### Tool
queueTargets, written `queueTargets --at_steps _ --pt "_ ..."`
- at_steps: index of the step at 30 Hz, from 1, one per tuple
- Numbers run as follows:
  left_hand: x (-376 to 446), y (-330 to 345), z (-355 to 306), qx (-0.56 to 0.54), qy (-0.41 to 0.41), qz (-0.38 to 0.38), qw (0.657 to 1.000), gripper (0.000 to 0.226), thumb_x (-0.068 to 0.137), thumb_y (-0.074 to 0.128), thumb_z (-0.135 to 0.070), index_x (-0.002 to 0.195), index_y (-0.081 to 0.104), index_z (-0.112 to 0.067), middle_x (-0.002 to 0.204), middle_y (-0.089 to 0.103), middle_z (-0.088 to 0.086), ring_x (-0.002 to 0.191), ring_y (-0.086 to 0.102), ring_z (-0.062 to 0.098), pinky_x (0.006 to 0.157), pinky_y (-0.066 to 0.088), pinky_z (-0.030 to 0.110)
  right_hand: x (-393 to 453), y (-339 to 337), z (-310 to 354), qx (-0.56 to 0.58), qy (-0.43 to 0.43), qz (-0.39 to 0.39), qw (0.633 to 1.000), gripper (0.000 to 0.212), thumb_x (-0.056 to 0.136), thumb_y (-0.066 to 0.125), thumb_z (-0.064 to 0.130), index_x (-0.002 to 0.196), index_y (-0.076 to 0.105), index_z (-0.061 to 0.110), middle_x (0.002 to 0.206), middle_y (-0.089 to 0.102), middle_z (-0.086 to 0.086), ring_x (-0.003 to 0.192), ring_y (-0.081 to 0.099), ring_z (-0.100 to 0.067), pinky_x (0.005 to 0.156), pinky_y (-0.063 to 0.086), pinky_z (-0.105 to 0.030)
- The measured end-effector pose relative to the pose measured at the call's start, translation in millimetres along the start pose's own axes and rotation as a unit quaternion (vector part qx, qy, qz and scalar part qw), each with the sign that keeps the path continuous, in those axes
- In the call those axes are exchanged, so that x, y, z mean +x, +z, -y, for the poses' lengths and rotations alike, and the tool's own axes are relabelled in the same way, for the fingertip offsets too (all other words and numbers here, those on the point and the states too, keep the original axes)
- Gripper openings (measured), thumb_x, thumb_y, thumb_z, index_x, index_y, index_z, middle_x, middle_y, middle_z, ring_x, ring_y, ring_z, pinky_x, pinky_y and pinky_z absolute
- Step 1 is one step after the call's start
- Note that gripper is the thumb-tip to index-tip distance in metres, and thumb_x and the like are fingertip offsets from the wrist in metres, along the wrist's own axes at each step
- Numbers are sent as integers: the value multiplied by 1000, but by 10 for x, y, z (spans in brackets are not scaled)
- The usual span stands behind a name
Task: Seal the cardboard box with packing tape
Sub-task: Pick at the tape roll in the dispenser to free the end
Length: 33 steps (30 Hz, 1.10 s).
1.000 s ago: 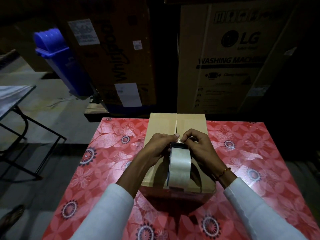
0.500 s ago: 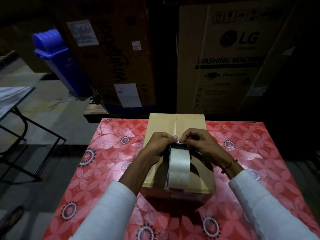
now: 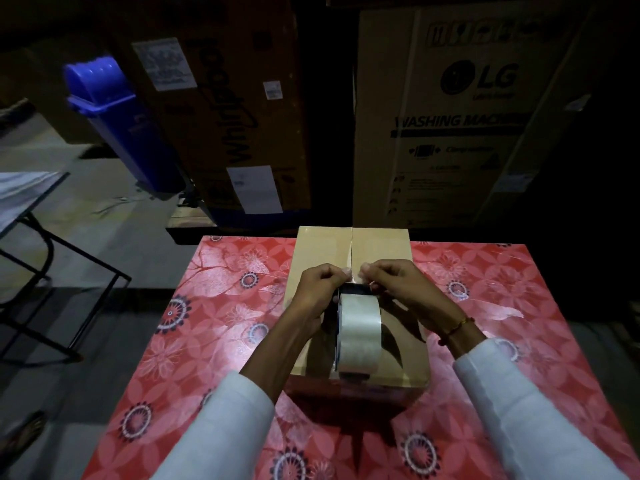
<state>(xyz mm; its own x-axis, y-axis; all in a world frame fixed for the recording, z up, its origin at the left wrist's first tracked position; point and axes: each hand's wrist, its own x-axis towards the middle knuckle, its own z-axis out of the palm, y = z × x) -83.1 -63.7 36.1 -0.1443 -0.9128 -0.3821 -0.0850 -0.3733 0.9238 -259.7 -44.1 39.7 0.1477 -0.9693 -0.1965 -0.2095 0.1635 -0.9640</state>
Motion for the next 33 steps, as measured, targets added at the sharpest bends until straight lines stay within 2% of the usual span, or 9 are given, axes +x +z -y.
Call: queueTargets --at_steps 2,6,10,14,18,23,26,28,33 --pt "-24 0 6 1 7 -1 1000 25 98 60 -23 100 66 1 94 66 15 89 62 29 80 50 40 16 63 13 -22 -13 -8 1000 29 100 61 28 103 73 2 101 71 -17 80 66 -19 60 53 -16" --pt "-36 -25 24 10 17 9 1000 30 97 61 -31 97 69 -2 92 68 14 88 65 30 79 51 41 50 103 -9 -25 -25 -19 999 23 101 61 24 101 73 4 101 71 -21 95 69 -41 76 58 -42" --pt "0 -77 24 37 37 35 998 23 90 71 -31 92 70 -7 97 71 17 102 67 41 90 54 54 24 84 -7 -47 -37 -13 998 24 102 58 27 101 72 8 99 72 -17 92 71 -37 77 60 -53" --pt "37 -71 19 43 47 40 997 19 91 70 -23 90 69 -5 101 71 21 96 68 38 85 55 50 40 99 -43 -46 -36 -28 998 24 102 58 25 97 73 6 98 69 -18 87 70 -35 72 58 -42" --pt "45 -74 67 30 36 27 999 20 93 68 -22 92 70 -2 103 73 16 99 69 38 86 56 51 45 70 -39 -52 -36 -7 998 21 96 68 25 97 72 5 107 61 -9 92 67 -22 64 56 -19" --pt "44 -103 79 14 47 49 998 27 86 74 -28 96 74 -2 102 73 20 101 67 45 92 53 59 88 26 -72 -59 -33 -5 998 20 94 70 20 95 70 0 110 57 -8 94 66 -23 68 59 -26" --pt "31 -135 50 -20 36 76 996 33 83 78 -19 96 69 10 103 70 21 94 67 39 86 54 51 100 42 -73 -50 -28 -11 998 22 92 72 22 95 70 0 111 56 -8 95 66 -26 75 61 -35" --pt "24 -142 30 -30 30 97 994 24 84 77 -12 89 68 9 102 68 17 92 66 34 83 53 46 98 51 -62 -40 -27 -15 999 26 89 75 24 95 72 -2 111 57 -9 95 66 -26 78 60 -39" --pt "16 -136 22 -11 28 80 996 9 90 71 -13 88 69 -4 100 67 15 92 63 31 75 54 38 47 53 -53 6 -17 -20 1000 22 91 73 17 100 73 -3 113 60 -14 99 66 -29 66 59 -26"
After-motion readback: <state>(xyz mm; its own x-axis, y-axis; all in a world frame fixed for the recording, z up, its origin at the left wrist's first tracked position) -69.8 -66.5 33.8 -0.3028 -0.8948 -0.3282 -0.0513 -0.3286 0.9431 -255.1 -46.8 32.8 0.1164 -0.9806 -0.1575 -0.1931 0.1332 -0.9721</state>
